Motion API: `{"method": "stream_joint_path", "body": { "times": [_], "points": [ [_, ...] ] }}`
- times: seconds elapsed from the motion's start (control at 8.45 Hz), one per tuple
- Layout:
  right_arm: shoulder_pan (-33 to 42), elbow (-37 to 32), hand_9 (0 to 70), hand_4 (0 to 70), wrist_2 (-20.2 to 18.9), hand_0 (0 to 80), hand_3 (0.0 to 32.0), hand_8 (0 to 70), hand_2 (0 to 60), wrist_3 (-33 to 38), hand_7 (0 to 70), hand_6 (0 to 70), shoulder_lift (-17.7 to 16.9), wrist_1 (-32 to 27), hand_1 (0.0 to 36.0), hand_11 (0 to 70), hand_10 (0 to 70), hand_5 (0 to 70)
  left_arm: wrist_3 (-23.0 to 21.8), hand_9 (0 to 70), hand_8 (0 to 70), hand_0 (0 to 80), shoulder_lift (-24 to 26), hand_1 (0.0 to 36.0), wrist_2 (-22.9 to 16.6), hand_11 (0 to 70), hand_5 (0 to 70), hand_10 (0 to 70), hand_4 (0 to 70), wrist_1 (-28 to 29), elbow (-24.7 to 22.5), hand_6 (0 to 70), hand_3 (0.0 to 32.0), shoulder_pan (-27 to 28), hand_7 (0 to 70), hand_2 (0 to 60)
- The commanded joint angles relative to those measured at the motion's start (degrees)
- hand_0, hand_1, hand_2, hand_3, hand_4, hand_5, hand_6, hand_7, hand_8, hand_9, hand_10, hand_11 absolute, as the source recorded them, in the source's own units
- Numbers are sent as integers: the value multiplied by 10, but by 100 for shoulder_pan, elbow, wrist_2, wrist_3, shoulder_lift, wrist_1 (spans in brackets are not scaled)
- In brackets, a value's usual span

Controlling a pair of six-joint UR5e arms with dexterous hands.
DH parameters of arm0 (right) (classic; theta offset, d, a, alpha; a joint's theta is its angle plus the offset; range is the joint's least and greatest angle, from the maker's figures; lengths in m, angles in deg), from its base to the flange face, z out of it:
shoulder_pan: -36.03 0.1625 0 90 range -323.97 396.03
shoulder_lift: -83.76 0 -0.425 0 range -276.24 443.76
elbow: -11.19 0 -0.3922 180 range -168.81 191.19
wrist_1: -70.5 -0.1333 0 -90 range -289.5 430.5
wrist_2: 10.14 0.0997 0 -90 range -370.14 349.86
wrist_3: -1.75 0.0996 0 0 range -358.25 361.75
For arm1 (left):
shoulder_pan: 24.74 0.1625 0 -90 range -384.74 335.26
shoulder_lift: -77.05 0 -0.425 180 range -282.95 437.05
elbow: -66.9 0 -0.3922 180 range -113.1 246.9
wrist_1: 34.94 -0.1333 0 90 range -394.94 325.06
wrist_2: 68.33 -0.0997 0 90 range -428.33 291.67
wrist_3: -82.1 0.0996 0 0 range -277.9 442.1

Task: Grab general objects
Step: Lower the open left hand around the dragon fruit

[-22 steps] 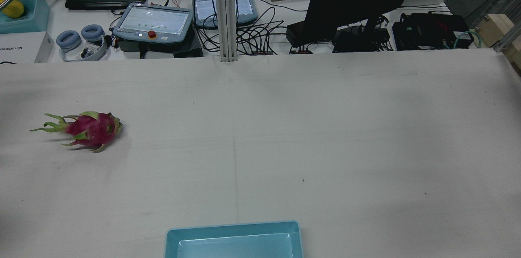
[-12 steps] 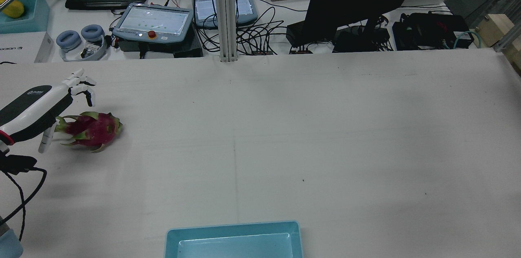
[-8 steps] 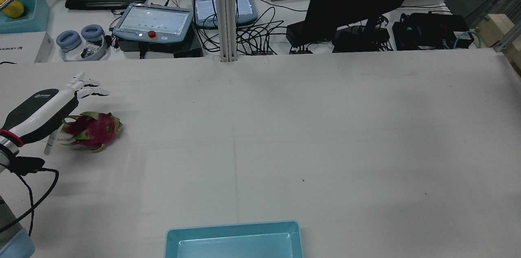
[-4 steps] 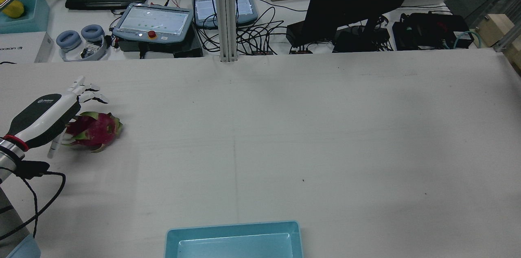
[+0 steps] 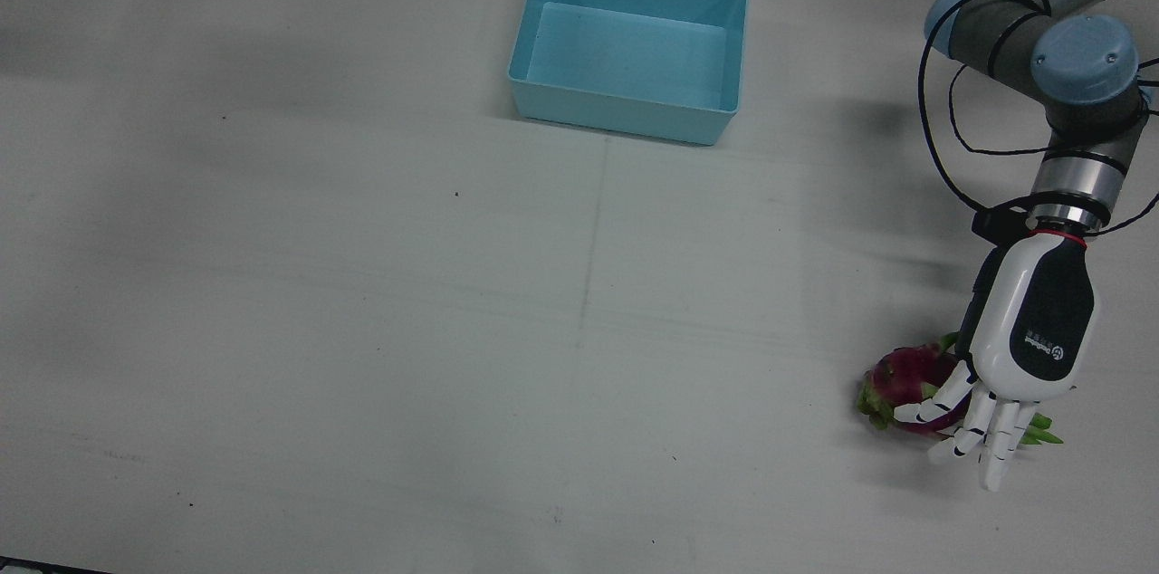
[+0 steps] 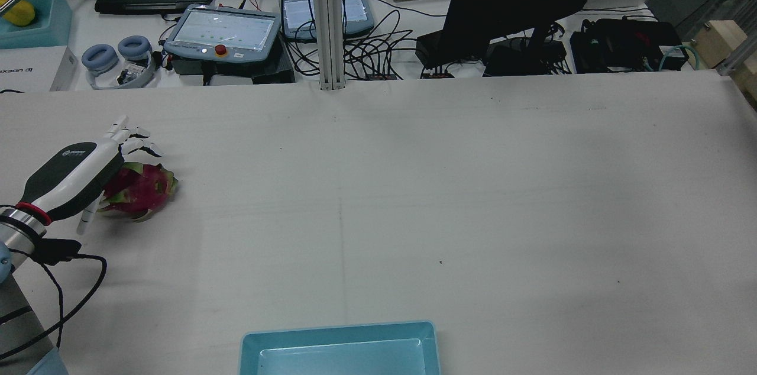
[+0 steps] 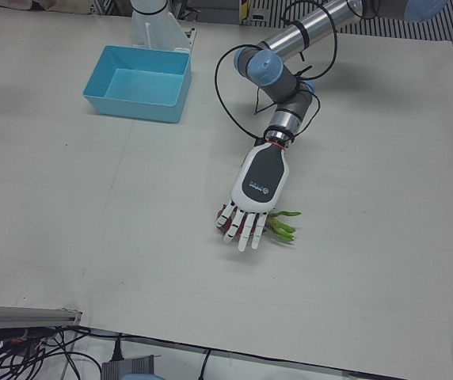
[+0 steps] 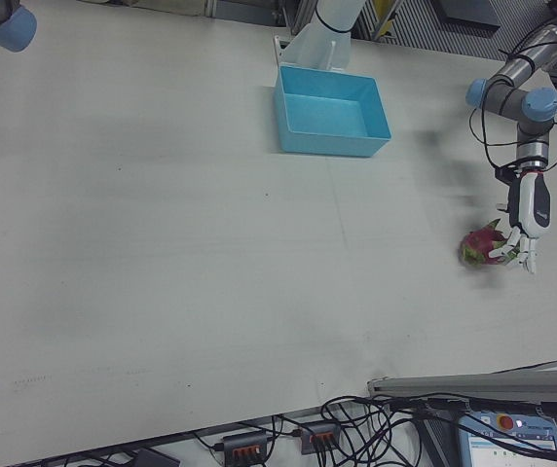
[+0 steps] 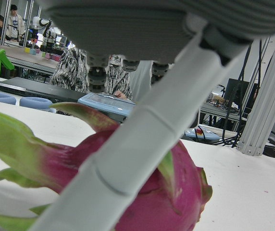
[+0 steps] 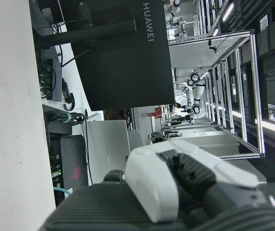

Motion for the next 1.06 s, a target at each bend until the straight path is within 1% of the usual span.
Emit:
{"method": "stream_joint_path", "body": {
  "times": [0.0,0.12,0.24,0.35,0.47,0.59,0.71,0.95],
  "points": [
    [0,0,0,0,-1,0,0,0,0,0,0,0,0,0,0,0,0,0,-9,46,0,800,337,360,12,0,339,0,0,0,415,0,76,7,304,600],
    [0,0,0,0,-1,0,0,0,0,0,0,0,0,0,0,0,0,0,0,49,0,800,355,360,12,0,349,0,0,0,451,0,72,8,317,600],
    [0,0,0,0,-1,0,0,0,0,0,0,0,0,0,0,0,0,0,0,51,0,800,382,360,12,0,394,0,0,0,495,0,62,8,328,600],
    [0,0,0,0,-1,0,0,0,0,0,0,0,0,0,0,0,0,0,0,52,0,800,425,360,21,0,416,0,0,18,591,0,56,112,332,600],
    [0,0,0,0,8,0,0,0,0,0,0,0,0,0,0,0,0,0,0,54,0,800,434,360,90,0,457,0,0,-8,653,0,48,357,341,600],
    [0,0,0,0,-1,0,0,0,0,0,0,0,0,0,0,0,0,0,-9,53,0,800,435,360,248,0,442,0,0,-35,654,0,50,385,336,600],
    [0,0,0,0,-1,0,0,0,0,0,0,0,0,0,0,0,0,0,-9,52,0,800,435,360,258,0,480,0,0,-35,671,0,38,403,333,600],
    [0,0,0,0,-1,0,0,0,0,0,0,0,0,0,0,0,0,0,-9,53,0,800,461,360,258,0,477,0,0,-44,689,0,38,403,339,600]
  ]
}}
